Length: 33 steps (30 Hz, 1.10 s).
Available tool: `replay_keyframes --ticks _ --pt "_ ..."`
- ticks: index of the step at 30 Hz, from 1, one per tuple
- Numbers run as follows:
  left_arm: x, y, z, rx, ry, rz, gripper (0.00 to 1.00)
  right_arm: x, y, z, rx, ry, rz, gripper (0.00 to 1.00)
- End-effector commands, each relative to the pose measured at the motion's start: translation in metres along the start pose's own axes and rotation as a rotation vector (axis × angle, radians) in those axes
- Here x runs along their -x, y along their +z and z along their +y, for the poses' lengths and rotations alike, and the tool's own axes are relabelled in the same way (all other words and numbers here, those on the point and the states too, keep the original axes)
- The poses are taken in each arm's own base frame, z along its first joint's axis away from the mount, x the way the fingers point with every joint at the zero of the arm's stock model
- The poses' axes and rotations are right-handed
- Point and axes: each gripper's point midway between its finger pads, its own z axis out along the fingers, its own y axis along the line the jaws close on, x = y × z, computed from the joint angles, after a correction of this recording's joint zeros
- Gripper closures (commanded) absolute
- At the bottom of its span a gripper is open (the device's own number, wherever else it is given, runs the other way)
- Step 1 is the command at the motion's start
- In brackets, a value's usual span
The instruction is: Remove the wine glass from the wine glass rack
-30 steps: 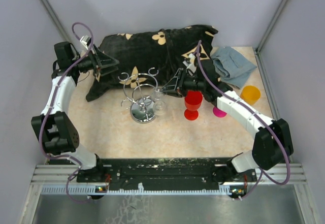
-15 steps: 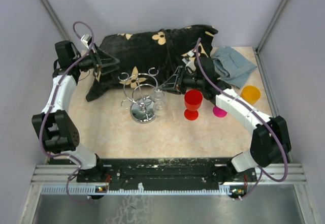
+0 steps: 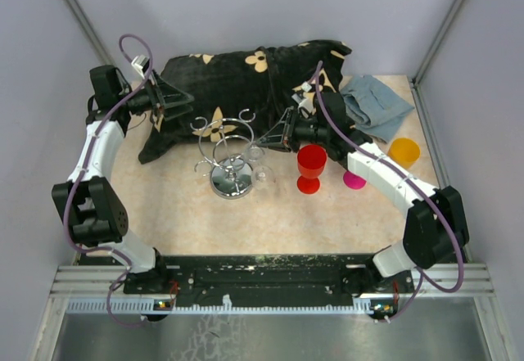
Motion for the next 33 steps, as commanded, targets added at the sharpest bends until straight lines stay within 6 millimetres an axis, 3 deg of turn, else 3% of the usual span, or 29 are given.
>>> replay_keyframes --ticks 1,33 --pt "0.002 0.002 -0.009 -0.029 0.041 0.010 0.26 0.007 -0.003 0.030 0.083 -0.077 -0.011 0.99" --pt "-0.001 0.005 -0.016 -0.048 0.036 0.026 0.26 0.012 -0.039 0.052 0.239 -0.066 -0.089 1.00"
